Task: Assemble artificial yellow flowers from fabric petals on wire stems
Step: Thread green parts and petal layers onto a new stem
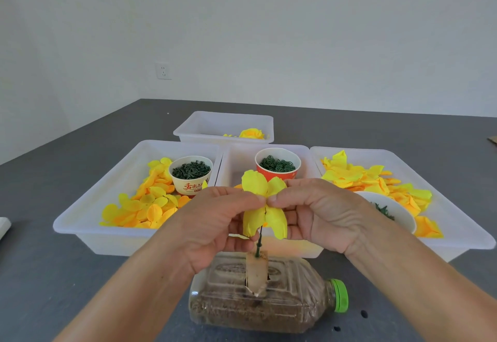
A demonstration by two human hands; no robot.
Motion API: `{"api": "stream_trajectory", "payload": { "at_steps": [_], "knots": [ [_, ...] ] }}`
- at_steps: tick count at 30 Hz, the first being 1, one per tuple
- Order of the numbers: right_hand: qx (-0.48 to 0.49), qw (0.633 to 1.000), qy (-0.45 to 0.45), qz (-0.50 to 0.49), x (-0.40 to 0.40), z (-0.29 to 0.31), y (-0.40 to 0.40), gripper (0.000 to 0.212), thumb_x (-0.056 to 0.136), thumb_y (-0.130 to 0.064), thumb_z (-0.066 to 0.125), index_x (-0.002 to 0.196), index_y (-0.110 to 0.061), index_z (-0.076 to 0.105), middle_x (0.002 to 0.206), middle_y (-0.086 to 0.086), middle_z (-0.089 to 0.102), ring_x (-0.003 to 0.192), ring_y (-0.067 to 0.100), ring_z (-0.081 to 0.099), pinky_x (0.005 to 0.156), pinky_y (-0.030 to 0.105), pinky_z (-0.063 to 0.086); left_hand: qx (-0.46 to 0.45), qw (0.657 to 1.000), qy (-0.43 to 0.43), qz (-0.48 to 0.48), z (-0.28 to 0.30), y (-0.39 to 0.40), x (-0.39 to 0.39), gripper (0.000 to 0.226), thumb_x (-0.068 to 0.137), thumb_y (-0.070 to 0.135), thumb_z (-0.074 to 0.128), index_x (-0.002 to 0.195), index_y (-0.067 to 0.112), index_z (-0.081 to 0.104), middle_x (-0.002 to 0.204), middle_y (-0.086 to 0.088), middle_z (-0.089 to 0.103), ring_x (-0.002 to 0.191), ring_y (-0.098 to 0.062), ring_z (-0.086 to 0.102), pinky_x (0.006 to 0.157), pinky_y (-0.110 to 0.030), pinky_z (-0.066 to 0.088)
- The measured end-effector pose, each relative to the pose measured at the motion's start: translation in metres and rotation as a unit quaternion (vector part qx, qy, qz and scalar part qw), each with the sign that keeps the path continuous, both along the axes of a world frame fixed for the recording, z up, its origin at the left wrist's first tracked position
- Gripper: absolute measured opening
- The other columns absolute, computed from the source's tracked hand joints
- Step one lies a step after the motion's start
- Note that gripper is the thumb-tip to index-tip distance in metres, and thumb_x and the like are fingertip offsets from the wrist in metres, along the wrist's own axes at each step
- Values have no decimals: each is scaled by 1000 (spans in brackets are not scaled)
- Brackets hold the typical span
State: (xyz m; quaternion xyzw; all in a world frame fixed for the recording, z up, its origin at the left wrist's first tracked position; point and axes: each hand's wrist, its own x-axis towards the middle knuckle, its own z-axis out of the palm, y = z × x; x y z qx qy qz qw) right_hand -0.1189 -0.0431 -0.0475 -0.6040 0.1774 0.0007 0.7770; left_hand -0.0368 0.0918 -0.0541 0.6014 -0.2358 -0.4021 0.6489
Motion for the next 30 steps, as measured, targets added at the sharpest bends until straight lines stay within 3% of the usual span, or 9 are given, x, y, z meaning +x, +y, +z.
{"api": "stream_trajectory", "payload": {
  "at_steps": [2, 5, 7, 12, 19, 25, 30],
  "knots": [
    [1, 1000, -4, -3, 0, 0, -1, 46, 59, -4, 65, 104, -11, 63, 83, 10, 67, 67, 22, 62, 69, 32, 52, -7, 1000, -6, -8, 1, 1, -1, 10, 56, 19, 69, 62, 10, 69, 57, -9, 60, 42, -15, 52, 39, -22, 46],
    [-7, 1000, 0, -6, -2, 0, -1, 52, 49, -11, 66, 101, -12, 62, 80, 7, 64, 62, 18, 59, 58, 26, 50, -7, 1000, -9, -13, 1, 3, -1, 6, 55, 16, 70, 60, 12, 71, 55, -5, 60, 43, -13, 52, 40, -21, 45],
    [-12, 1000, 6, -7, -3, 0, 0, 49, 52, -10, 67, 100, -14, 61, 75, 5, 63, 56, 14, 57, 51, 23, 46, -2, 1000, -11, -18, -1, 4, 0, 10, 54, 16, 72, 63, 12, 73, 55, -3, 60, 43, -11, 53, 41, -21, 46],
    [-13, 1000, 13, -18, -3, -2, 1, 14, 81, -2, 60, 89, -13, 62, 64, 3, 65, 48, 11, 59, 46, 20, 47, -9, 1000, 8, -6, -4, 4, -1, 20, 54, 23, 73, 68, 9, 70, 58, -8, 61, 43, -14, 54, 41, -22, 46],
    [2, 999, 18, -50, 0, -2, 2, 10, 82, -3, 60, 81, -13, 61, 63, 4, 64, 50, 13, 57, 46, 21, 48, -15, 999, 38, 30, -6, 0, -2, 9, 58, 18, 70, 64, 11, 69, 58, -10, 61, 42, -17, 53, 40, -23, 47],
    [26, 998, 26, -56, 0, -1, 3, 20, 82, 0, 58, 66, -13, 62, 58, 5, 63, 46, 14, 57, 42, 19, 46, -4, 995, 94, 36, -7, -5, -3, 8, 82, 11, 59, 77, 8, 65, 56, -9, 60, 39, -16, 51, 40, -21, 45],
    [-53, 997, -14, -61, 2, -1, 5, 14, 81, 1, 59, 88, -11, 62, 65, 2, 64, 49, 11, 59, 44, 20, 45, -26, 994, 80, 68, -9, -7, -4, 11, 82, 9, 59, 72, 10, 64, 55, -7, 59, 40, -16, 51, 40, -20, 45]
  ]
}}
